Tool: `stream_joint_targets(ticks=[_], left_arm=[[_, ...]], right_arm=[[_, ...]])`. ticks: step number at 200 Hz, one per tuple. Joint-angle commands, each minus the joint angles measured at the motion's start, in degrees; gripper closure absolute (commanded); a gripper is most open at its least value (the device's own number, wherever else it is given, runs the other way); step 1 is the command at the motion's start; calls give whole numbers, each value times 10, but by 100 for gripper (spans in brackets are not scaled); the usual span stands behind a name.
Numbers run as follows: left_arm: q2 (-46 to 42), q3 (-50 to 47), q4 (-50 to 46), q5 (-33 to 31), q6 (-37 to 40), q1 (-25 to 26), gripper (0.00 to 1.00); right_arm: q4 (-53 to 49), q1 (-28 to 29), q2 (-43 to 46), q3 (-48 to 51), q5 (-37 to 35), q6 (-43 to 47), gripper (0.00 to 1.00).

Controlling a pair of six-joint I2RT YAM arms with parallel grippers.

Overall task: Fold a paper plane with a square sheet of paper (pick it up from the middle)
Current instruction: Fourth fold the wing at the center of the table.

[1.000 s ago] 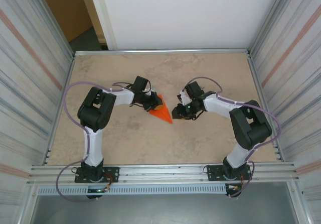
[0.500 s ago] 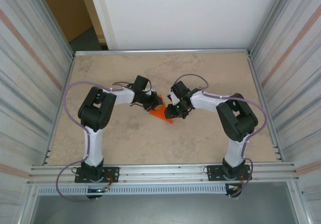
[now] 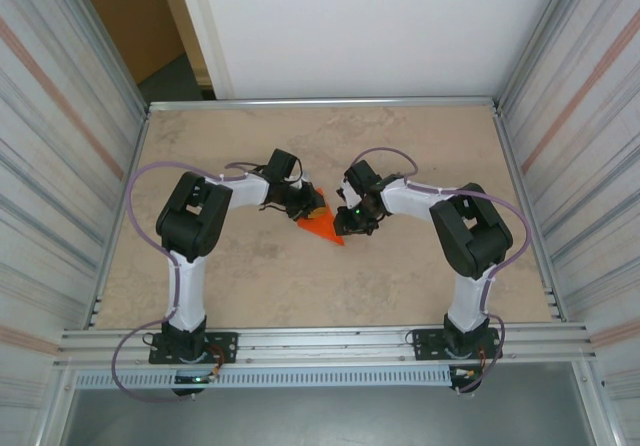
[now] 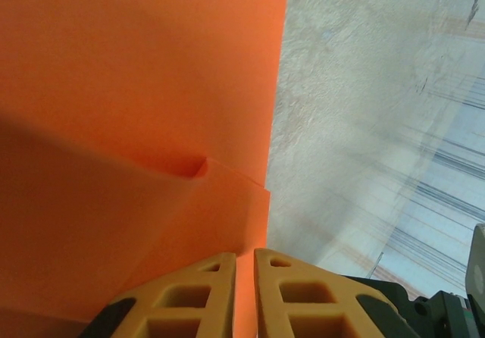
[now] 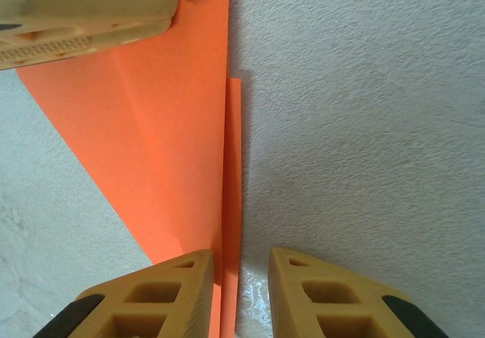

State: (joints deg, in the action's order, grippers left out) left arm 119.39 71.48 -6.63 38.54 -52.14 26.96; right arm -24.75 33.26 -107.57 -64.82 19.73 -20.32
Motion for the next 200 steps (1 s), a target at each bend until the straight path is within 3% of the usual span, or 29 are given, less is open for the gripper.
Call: stream_joint_targets(ticks=[1,87,129,200], left_arm=[[47,-14,-80,-46,-7,-3,85],[46,-14,-84,-46,-5,-3,87],[44,-14,-81,-43,-5,-3,88],[33,-13,-70,-37,-5,-2,90]], right_arm=[[-19,3,-28,-2,11,10,77],[88,-9,73,17,30,-38,81],[117,-16,18,13,109,-63,89],[113,-33,-40,20,135,-72,95]])
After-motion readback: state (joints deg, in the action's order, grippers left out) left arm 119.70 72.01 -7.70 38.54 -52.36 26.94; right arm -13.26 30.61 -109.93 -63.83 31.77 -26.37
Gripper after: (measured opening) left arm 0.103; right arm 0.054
